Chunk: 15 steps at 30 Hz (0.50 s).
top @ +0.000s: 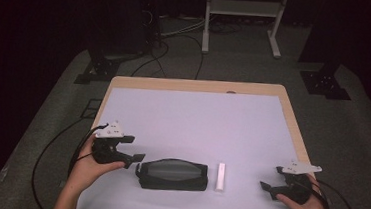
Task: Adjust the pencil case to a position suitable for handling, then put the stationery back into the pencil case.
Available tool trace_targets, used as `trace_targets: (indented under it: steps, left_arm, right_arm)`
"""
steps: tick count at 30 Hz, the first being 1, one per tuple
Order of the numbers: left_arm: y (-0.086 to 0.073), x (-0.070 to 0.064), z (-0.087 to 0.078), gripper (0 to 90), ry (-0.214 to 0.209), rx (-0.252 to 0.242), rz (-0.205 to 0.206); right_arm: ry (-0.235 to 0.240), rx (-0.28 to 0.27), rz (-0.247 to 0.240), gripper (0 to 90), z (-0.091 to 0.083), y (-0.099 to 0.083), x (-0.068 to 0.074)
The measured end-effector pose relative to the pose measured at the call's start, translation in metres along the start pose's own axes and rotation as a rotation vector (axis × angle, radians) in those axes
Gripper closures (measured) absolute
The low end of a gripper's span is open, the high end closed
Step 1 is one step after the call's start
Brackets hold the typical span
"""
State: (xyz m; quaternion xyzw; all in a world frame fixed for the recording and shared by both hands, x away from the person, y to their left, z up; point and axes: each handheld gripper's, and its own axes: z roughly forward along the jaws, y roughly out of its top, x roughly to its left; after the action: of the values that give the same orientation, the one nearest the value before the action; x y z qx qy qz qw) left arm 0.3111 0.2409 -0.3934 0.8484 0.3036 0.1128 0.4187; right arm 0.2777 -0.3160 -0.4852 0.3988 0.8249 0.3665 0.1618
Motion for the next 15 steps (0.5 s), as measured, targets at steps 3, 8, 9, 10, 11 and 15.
trace_targets:
  steps: [3, 8, 9, 10, 11, 15]
  left_arm:
    - [-0.009, -0.001, -0.003, 20.1, 0.021, -0.001, -0.017]
    - [-0.022, -0.002, -0.006, 19.8, 0.048, 0.000, -0.038]
    - [-0.025, -0.003, -0.006, 19.3, 0.054, 0.004, -0.041]
    - [-0.027, -0.003, -0.007, 18.9, 0.063, 0.006, -0.046]
    - [-0.031, -0.004, -0.008, 18.8, 0.076, 0.007, -0.050]
    - [-0.042, -0.006, -0.010, 18.0, 0.113, 0.016, -0.066]
  right_arm:
    - [-0.001, 0.000, -0.003, 12.3, 0.000, 0.000, 0.000]
    - [-0.003, -0.001, -0.005, 12.2, 0.000, 0.000, 0.000]
    - [-0.004, 0.000, -0.005, 12.3, 0.000, 0.000, 0.000]
    - [-0.004, -0.001, -0.006, 12.2, 0.000, 0.000, 0.000]
    - [-0.005, 0.000, -0.007, 12.2, 0.000, 0.000, 0.001]
    - [-0.005, 0.001, -0.008, 12.2, 0.000, 0.000, 0.001]
